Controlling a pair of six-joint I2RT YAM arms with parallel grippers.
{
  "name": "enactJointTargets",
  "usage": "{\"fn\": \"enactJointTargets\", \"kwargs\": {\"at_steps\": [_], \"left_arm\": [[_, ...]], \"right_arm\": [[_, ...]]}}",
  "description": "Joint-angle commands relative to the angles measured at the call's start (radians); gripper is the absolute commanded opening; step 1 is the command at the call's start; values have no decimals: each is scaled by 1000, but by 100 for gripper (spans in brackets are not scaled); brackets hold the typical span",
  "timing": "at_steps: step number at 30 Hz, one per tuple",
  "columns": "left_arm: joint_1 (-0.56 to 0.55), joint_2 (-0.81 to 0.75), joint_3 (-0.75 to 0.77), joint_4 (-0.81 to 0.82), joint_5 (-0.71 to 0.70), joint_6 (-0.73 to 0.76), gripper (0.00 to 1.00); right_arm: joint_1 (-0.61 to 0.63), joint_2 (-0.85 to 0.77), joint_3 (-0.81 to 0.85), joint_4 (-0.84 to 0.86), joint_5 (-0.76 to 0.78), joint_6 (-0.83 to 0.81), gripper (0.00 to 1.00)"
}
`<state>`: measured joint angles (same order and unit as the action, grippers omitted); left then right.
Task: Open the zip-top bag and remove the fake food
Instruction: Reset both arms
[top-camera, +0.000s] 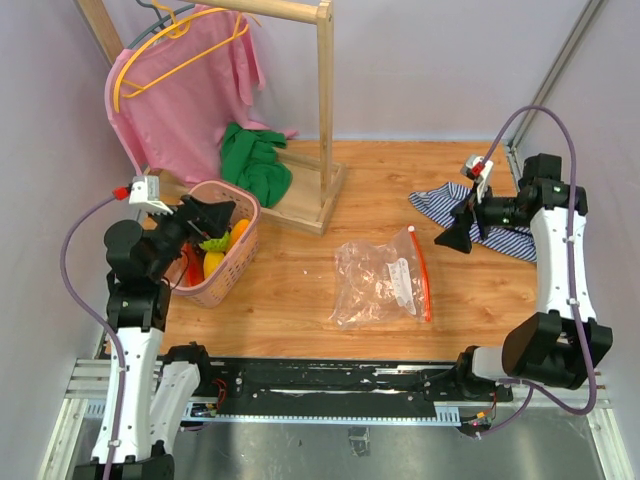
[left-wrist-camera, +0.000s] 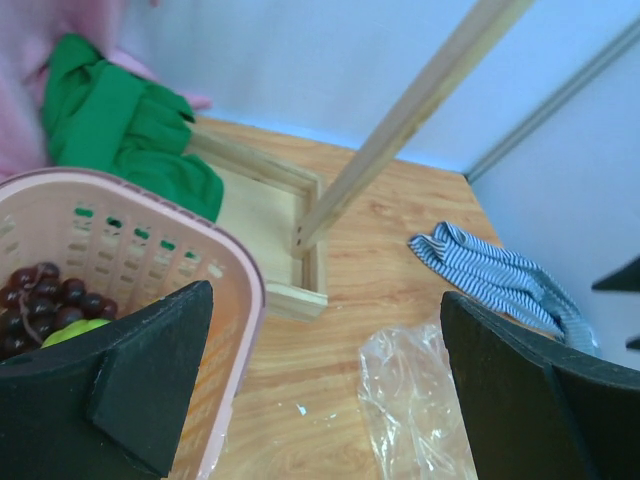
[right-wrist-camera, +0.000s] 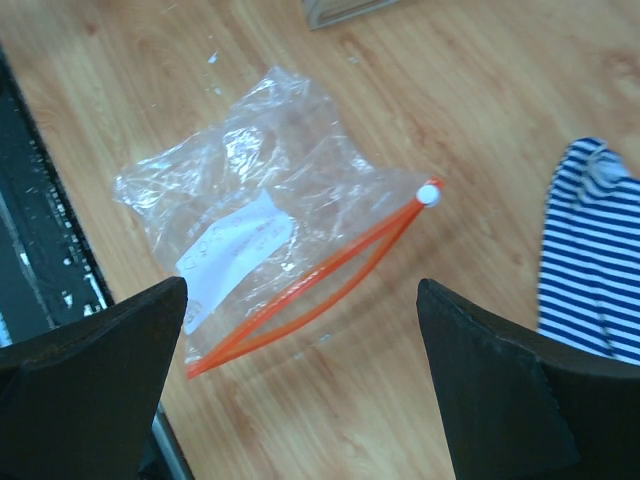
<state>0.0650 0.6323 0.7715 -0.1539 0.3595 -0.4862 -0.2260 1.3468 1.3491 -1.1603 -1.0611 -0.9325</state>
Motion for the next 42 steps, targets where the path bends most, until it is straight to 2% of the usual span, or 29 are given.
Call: {"fn": "enactJointTargets", "kwargs": {"at_steps": [1, 7, 11, 17, 21, 29, 42], "left_arm": [[7, 36, 53, -4, 183, 65, 99], [-13, 80, 76, -30, 245, 88, 99], [-54, 100, 125, -86, 224, 139, 99], [-67, 133, 201, -98, 286, 114, 99], [-67, 130, 223, -32, 348, 56, 100], [-67, 107, 261, 67, 363, -23, 99], [-67, 99, 384, 47, 379, -95, 99]], "right_arm": [[-18, -21, 110, 78, 114, 98, 98], [-17, -67, 181, 229, 245, 181, 98], [-17, -122, 159, 405, 359, 350, 98], [-19, -130, 242, 469, 443, 613, 98], [-21, -134, 311, 448, 358, 670, 98], [-20, -172, 365, 460, 228, 790, 98], [-20, -227, 468, 324, 201, 747, 98]]}}
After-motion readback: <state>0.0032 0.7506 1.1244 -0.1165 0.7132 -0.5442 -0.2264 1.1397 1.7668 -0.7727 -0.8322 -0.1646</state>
